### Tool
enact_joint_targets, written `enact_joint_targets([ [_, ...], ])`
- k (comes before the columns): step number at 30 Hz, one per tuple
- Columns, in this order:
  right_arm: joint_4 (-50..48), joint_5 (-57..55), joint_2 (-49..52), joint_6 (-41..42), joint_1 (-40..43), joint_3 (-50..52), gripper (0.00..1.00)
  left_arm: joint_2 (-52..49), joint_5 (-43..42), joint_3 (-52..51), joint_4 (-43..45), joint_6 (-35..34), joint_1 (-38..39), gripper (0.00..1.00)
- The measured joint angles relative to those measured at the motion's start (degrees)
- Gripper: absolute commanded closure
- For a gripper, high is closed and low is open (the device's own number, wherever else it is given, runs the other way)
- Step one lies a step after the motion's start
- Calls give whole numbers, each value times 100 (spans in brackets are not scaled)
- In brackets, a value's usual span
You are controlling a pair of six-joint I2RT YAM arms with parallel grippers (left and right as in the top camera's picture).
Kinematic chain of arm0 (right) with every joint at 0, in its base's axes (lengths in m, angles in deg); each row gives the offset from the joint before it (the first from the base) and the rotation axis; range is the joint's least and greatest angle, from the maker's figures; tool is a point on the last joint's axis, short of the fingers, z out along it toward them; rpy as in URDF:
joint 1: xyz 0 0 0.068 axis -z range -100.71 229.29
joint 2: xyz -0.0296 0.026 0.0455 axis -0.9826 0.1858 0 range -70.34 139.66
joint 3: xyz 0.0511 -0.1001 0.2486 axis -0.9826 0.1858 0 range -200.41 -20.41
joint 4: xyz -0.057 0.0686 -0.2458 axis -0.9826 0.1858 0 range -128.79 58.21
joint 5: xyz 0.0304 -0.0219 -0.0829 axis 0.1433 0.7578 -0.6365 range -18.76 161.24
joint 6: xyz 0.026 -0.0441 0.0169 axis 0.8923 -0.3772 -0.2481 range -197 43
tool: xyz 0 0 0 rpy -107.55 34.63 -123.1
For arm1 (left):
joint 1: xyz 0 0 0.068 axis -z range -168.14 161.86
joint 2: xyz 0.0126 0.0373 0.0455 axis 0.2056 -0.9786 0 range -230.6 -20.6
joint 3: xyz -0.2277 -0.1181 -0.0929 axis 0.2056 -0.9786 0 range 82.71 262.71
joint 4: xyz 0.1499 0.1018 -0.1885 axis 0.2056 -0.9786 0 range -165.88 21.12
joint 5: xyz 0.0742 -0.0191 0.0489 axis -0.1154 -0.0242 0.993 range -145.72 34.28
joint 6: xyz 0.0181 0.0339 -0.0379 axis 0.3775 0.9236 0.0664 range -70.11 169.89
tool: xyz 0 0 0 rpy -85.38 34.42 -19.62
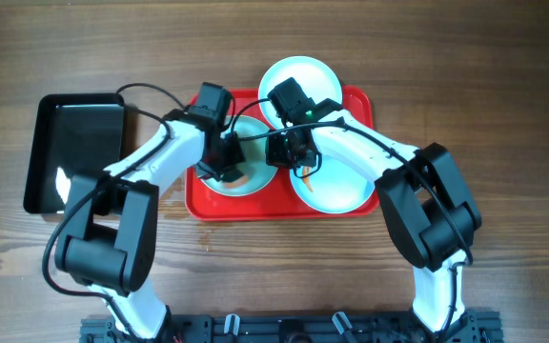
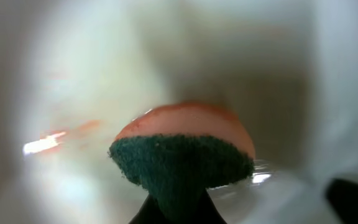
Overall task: Clean dirty plates on tray and stack at the side
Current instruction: 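Keep scrubbing the sauce streak on the left plate with the sponge, then wipe the sponge around the left plate's rim area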
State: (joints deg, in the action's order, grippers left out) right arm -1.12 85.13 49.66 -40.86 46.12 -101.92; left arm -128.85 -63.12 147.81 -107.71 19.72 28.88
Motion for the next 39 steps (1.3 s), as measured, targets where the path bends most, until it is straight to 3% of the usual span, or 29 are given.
enact_joint_targets([
  [9,-4,48,0,-2,-7,-2,96,37,549,28,-516,-326,-111,96],
  [16,24,87,0,-22,-59,0,96,37,275,26,-741,-507,-201,96],
  [20,24,87,0,-22,-59,-2,96,59,-2,-26,-496,-538,-247,96],
  [30,17,85,0,-22,-61,0,96,-66,-688,-111,1049,-577,-216,96],
  [35,20,85,0,-20,-61,0,96,-83,-669,-111,1049,-577,-105,96],
  [39,20,85,0,-22,-61,0,96,-59,-170,-17,538,-577,-11,96],
])
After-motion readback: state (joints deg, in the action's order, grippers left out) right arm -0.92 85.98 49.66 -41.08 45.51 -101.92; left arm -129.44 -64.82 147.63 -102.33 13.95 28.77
